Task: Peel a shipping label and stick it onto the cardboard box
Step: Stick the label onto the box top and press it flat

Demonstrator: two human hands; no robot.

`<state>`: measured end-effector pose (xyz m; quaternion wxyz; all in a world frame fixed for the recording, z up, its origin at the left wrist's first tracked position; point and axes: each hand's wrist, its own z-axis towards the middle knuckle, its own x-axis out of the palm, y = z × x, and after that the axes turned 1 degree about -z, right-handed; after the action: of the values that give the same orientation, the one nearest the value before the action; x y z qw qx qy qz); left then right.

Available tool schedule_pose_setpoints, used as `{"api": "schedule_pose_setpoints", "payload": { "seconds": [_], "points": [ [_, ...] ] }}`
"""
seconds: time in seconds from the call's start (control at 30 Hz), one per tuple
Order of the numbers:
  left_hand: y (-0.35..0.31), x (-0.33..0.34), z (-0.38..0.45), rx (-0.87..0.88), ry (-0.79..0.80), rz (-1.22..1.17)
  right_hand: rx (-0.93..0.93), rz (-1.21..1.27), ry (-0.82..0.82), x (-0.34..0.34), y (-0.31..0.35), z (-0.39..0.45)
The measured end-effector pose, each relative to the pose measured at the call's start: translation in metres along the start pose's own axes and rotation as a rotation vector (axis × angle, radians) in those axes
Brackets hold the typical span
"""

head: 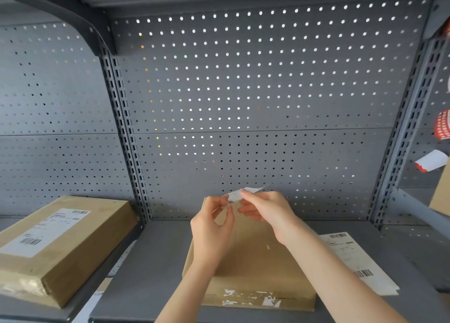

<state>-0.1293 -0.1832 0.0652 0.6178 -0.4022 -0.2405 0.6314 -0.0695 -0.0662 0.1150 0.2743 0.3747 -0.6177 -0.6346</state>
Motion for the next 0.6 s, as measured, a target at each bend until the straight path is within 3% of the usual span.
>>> {"api": "schedule_pose_setpoints", "payload": {
  "seconds": [0.3,0.47,0.6],
  "points": [
    [0.010,0.002,0.002,0.092,0.088,0.080,-0.015,-0.084,-0.096,0.002,-0.006,0.008],
    [0.011,0.000,0.005,0.075,0.146,0.069,-0.042,-0.177,-0.124,-0.001,-0.013,0.011],
    [0.002,-0.008,0.006,0.034,0.171,0.211,-0.081,-0.184,-0.177,-0.002,-0.014,0.011]
  ]
}}
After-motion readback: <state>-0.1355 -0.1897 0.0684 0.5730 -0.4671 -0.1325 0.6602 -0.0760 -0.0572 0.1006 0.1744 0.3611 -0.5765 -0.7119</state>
